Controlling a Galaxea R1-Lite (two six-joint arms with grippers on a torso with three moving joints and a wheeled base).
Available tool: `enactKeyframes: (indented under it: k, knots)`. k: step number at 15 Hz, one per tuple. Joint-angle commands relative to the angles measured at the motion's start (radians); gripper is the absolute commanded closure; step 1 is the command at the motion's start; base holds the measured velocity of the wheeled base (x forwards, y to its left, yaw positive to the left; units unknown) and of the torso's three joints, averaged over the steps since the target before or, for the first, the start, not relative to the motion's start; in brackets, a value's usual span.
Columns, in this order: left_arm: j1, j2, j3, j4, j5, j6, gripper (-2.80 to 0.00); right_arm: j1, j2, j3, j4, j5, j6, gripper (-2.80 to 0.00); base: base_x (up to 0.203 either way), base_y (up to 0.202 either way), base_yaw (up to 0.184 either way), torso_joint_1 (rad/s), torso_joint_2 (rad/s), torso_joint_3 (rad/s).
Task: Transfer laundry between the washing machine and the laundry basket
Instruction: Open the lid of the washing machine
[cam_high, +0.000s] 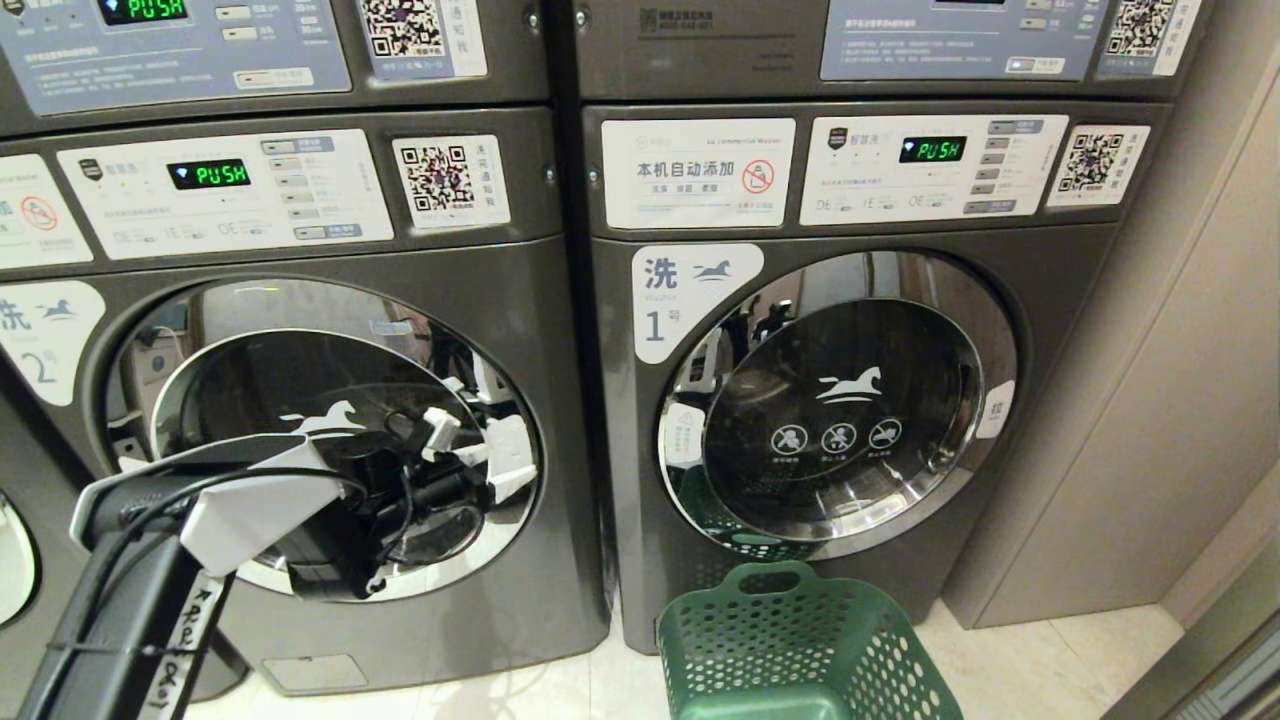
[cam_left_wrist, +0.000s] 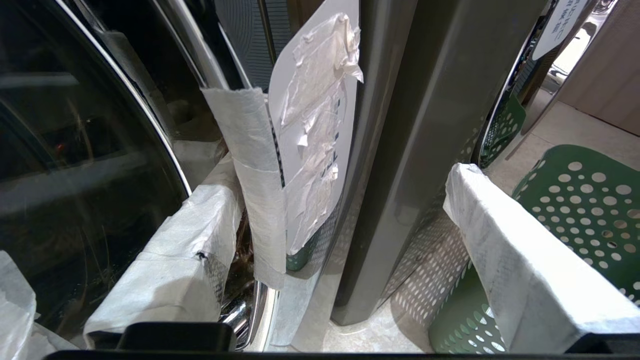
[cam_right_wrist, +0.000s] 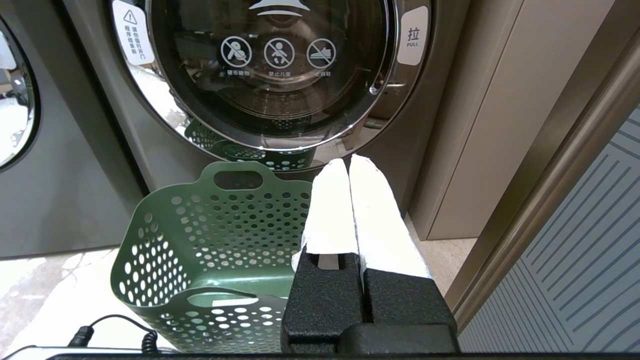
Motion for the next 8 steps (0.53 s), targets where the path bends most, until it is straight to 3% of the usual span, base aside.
enactKeyframes:
  k: [1, 5, 6, 7, 8]
  knots:
    - [0.000, 0.005, 0.000, -0.015, -0.018, -0.001, -2.80, 0.000, 0.002, 0.000, 0.000, 0.000, -0.001, 0.00, 0.000, 0.000, 0.000, 0.000, 0.00, 0.000]
    - [-0.002, 0.013, 0.002, -0.038, -0.065, 0.000, -2.80, 0.000, 0.002, 0.000, 0.000, 0.000, 0.000, 0.00, 0.000, 0.000, 0.000, 0.000, 0.00, 0.000]
    - [-0.005, 0.018, 0.005, -0.048, -0.065, 0.000, -2.13, 0.000, 0.002, 0.000, 0.000, 0.000, -0.002, 0.00, 0.000, 0.000, 0.000, 0.000, 0.00, 0.000]
    - [-0.005, 0.018, 0.004, -0.050, -0.066, -0.001, 0.00, 0.000, 0.002, 0.000, 0.000, 0.000, 0.000, 0.00, 0.000, 0.000, 0.000, 0.000, 0.00, 0.000]
    - [-0.006, 0.018, 0.003, -0.050, -0.065, -0.001, 0.00, 0.000, 0.002, 0.000, 0.000, 0.000, -0.002, 0.00, 0.000, 0.000, 0.000, 0.000, 0.00, 0.000]
